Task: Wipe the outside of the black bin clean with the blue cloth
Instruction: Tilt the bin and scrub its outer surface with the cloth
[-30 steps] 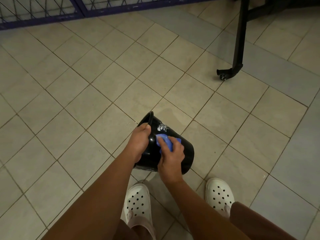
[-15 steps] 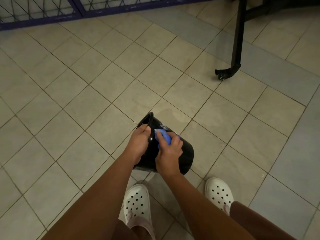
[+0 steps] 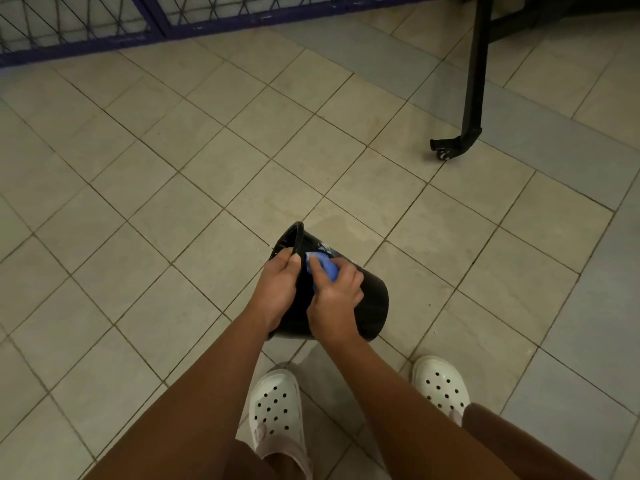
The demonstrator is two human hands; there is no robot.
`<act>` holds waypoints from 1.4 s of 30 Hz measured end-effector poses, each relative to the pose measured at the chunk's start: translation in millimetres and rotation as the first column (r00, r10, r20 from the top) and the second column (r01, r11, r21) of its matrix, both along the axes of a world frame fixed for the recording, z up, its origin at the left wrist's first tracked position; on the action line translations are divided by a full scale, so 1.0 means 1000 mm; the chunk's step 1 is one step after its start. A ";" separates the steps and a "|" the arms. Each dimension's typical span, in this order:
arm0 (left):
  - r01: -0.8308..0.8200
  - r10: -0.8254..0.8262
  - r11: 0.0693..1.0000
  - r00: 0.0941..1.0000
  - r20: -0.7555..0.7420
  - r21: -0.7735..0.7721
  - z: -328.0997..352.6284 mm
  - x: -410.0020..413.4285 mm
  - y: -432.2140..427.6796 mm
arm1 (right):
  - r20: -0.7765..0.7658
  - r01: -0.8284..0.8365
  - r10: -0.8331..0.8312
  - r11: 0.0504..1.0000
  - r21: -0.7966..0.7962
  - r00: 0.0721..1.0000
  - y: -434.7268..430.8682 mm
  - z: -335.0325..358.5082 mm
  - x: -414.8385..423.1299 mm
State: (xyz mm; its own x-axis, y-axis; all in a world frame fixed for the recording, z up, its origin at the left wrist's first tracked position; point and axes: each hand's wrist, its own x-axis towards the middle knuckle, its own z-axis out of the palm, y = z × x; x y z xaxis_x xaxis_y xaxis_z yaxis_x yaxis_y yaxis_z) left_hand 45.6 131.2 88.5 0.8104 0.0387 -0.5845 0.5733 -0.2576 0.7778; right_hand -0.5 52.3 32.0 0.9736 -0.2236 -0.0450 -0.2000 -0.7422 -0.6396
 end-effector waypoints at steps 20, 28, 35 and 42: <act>0.035 -0.036 0.999 0.999 0.029 0.026 -0.007 -0.004 -0.001 | -0.268 0.137 -0.142 0.990 -0.036 0.953 -0.036 -0.011 0.002; 0.019 -0.020 0.999 0.999 0.029 0.025 -0.006 -0.003 0.002 | -0.064 -0.042 0.039 0.998 -0.051 0.997 -0.019 -0.009 0.006; -0.009 -0.018 0.986 0.987 -0.157 -0.167 -0.005 0.003 0.015 | -0.041 0.057 -0.054 0.994 0.090 0.998 -0.032 -0.014 0.002; -0.212 0.144 0.968 0.907 -0.395 -0.133 -0.001 0.010 -0.002 | 0.105 -0.026 0.031 0.998 -0.049 0.994 -0.048 -0.030 -0.019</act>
